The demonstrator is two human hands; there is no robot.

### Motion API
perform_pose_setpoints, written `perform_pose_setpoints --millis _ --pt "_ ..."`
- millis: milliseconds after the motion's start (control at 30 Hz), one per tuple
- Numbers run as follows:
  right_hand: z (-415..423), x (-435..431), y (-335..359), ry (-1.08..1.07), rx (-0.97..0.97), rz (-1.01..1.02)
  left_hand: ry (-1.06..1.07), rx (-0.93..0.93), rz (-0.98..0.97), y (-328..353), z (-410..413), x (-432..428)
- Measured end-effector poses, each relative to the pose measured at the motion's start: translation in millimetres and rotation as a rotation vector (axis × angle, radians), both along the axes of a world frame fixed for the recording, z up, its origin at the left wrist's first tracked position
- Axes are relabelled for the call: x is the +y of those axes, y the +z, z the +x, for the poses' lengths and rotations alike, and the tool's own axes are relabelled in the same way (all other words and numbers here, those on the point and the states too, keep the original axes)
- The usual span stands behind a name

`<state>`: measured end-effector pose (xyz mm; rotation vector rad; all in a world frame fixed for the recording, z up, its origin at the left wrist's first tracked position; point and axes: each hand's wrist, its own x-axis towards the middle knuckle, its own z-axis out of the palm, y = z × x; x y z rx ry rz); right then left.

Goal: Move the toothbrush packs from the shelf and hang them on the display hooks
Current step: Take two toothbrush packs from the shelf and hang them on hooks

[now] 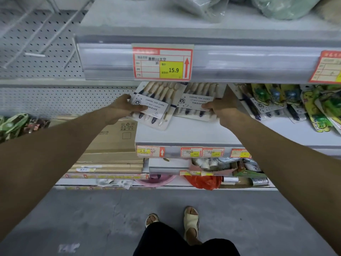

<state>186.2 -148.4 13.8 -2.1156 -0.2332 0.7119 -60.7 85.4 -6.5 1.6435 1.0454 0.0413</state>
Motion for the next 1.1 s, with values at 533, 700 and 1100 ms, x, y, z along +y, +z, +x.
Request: perform_pose_setpoints --millis 533,700,1100 --pt "-8.9 -57.4 -21.2 -0.041 0.54 0.224 0.005 -0.211 -0.277 16.8 -59.2 -13.4" --pt "-40.0 -79.7 13.4 -0.015 0.534 0.287 0.081 -0.283 -0.304 18.0 -79.2 -11.0" --pt "-91.1 -123.6 0.6 -0.045 0.575 0.376 0.057 -0.375 -0.289 23.9 -96.4 -9.7"
